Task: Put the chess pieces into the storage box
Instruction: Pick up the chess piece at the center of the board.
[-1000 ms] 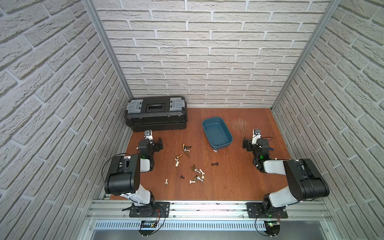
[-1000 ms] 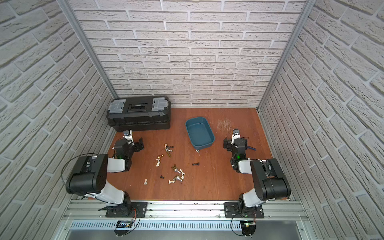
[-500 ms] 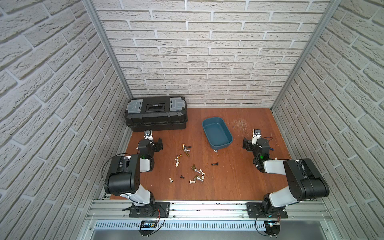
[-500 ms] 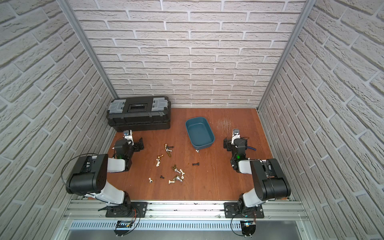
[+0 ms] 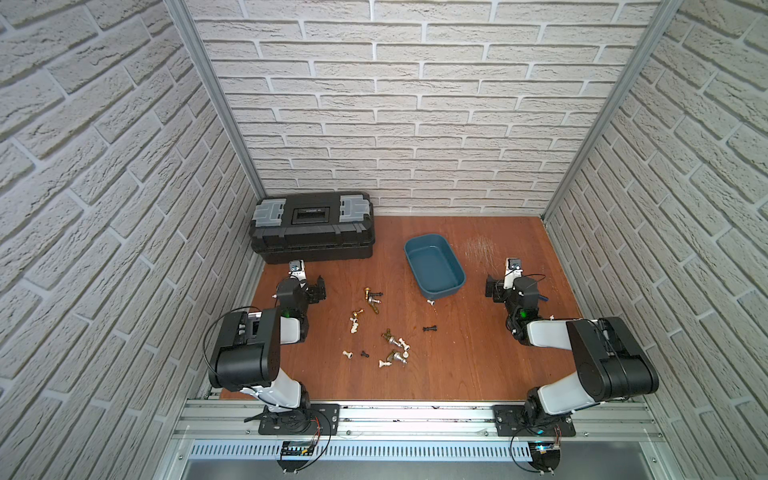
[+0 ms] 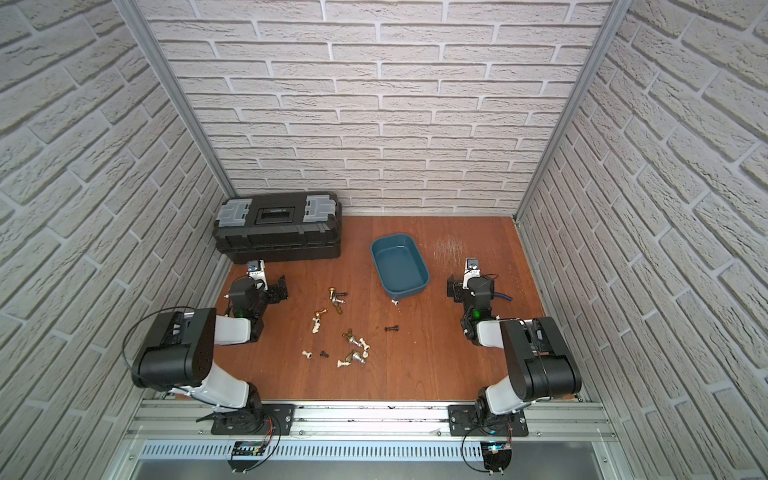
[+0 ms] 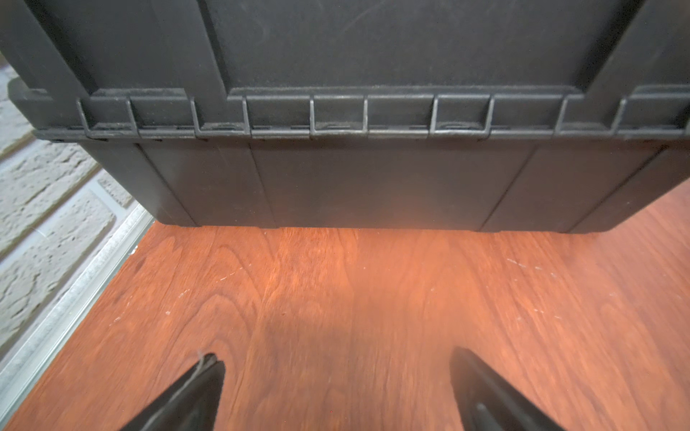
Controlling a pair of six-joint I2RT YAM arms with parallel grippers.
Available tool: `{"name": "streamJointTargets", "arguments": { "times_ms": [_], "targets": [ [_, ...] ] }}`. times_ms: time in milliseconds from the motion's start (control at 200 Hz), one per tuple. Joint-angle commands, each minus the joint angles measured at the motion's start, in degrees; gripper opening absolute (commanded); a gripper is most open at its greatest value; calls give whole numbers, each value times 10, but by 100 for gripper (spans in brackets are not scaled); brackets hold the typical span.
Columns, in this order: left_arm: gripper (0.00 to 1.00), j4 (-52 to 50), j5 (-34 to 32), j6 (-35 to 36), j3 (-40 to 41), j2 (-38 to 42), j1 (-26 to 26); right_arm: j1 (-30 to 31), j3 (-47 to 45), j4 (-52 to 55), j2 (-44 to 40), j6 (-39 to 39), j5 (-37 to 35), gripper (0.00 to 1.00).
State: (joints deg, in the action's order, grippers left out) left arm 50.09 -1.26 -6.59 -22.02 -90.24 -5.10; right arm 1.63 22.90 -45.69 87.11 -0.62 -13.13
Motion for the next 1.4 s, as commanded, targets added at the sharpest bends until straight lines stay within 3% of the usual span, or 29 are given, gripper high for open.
{"name": "streamJointTargets", "arguments": {
  "times_ms": [0,225,320,380,490,605,685,810,1045,1195,1395],
  "targets": [
    [98,15,-4,5,-3,5,3,-2,-4,-24,-4,-3,-4,100],
    [98,13,-3,5,-5,5,2,-2,-5,-25,-4,-3,-4,100],
    [98,16,-4,5,-3,6,3,-2,4,2,-27,-1,-4,86],
    [94,2,-5,4,-8,18,3,-2,45,125,-77,-8,-9,81],
    [92,-192,-75,6,-80,109,26,-2,159,357,-136,-61,-33,76],
    [87,-411,-184,-23,-186,173,72,2,262,527,-154,-128,42,69],
    [83,-519,-204,-42,-235,208,116,23,326,638,-154,-153,107,64],
    [78,-647,-204,-87,-272,254,200,110,383,753,-170,-116,160,62],
    [71,-859,-180,-252,-244,305,339,258,335,766,-222,-86,283,48],
    [66,-886,-121,-368,-163,393,375,336,272,743,-222,-81,258,43],
    [61,-836,-58,-435,-76,497,397,388,218,732,-195,-61,184,43]
  ]
}}
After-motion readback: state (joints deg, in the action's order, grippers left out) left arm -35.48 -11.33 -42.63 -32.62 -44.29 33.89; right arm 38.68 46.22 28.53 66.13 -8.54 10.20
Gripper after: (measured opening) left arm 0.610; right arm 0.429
